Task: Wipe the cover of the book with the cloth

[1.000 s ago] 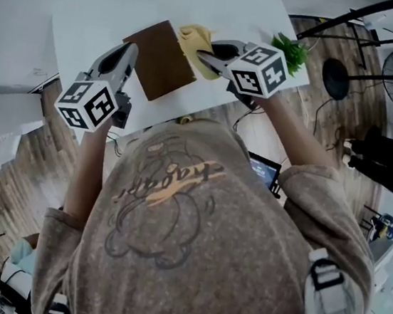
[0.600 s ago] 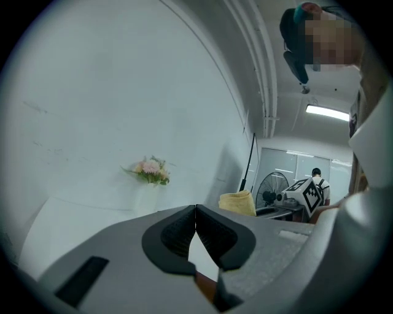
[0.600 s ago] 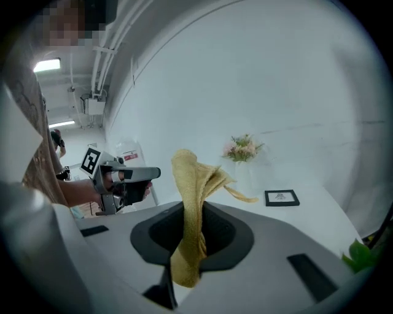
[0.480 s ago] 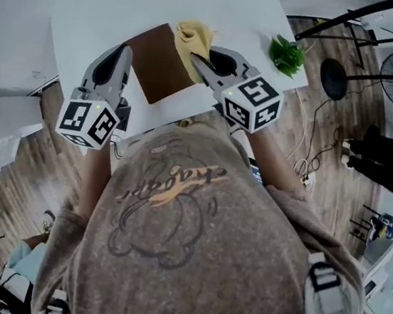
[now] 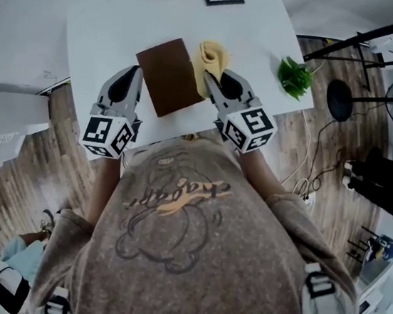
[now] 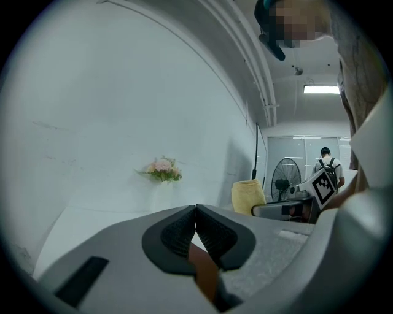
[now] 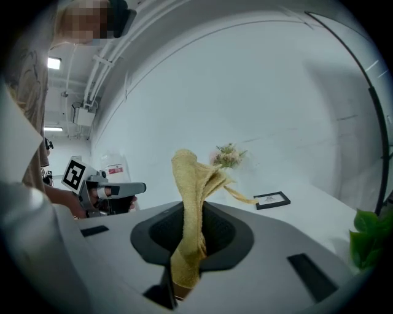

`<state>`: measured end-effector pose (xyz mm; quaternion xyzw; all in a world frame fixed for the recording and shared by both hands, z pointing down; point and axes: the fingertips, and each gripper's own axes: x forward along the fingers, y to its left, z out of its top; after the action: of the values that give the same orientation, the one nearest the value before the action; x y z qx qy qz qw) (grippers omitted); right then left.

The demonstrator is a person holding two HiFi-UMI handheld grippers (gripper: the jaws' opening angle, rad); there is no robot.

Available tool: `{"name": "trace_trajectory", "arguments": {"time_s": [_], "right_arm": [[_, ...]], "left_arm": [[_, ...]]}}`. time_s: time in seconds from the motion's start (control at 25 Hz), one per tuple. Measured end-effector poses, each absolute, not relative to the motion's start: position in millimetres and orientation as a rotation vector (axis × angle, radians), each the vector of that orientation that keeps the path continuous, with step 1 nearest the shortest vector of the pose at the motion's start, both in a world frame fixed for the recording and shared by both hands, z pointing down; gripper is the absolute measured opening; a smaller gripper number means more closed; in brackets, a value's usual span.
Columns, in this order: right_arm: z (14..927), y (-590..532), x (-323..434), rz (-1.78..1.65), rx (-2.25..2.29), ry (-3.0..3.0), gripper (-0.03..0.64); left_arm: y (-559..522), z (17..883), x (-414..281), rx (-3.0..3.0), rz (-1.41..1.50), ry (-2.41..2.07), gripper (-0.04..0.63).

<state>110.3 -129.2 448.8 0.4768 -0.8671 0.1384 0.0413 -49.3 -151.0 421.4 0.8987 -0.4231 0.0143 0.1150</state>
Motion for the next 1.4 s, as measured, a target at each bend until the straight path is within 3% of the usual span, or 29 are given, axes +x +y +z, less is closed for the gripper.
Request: {"name": "trace_trajectory", "arguments": {"time_s": [1.4], "right_arm": [[460.1, -160.2, 105.0, 0.374, 1.429, -2.598, 0.060]], "left_arm": [[-164.9, 444.7, -59.4, 2.523, 0.123, -1.300, 0.003]]}}
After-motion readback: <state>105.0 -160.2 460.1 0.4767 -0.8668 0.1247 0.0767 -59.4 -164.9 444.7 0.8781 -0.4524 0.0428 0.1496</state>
